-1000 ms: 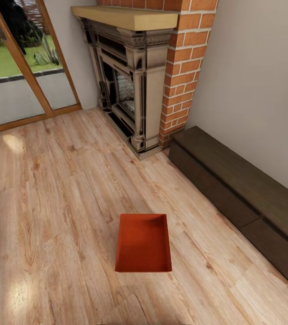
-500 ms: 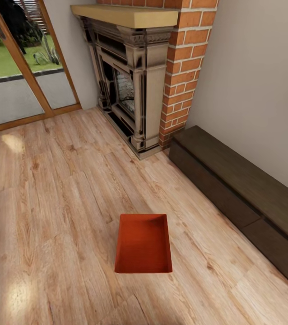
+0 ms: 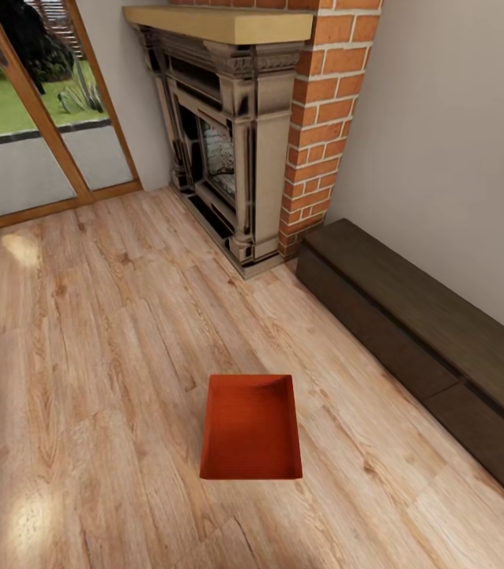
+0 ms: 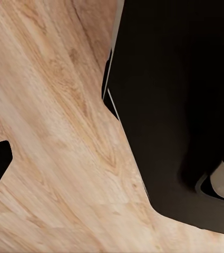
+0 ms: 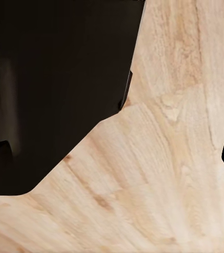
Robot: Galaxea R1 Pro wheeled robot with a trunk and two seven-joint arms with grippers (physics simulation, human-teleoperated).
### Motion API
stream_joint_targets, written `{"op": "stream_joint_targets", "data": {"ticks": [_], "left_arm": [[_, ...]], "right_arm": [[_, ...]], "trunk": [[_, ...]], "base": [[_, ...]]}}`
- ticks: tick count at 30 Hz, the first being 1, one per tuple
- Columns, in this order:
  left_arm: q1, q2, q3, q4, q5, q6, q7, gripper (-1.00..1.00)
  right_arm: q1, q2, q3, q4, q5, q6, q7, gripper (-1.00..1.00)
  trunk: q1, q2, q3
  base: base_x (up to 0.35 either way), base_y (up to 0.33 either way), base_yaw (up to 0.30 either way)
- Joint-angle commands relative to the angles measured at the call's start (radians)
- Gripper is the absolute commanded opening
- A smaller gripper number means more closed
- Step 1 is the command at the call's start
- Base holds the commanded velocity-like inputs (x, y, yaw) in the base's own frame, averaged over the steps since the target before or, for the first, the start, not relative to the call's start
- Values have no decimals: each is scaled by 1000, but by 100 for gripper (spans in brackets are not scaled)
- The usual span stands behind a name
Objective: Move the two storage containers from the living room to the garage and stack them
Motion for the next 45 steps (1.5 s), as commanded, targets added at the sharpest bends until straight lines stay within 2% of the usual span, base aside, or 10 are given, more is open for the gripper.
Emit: {"op": "stream_joint_targets", "data": {"ticks": [1,45], "left_arm": [[0,0,-8,0,8,-3,2,100],[0,3,-9,0,10,-3,2,100]], "right_arm": [[-1,0,-2,3,8,-6,-3,100],[-1,0,-2,3,8,-6,-3,100]], "trunk": [[4,-8,-4],[173,-316,-142]], "base": [[0,0,0],[0,0,0]]}}
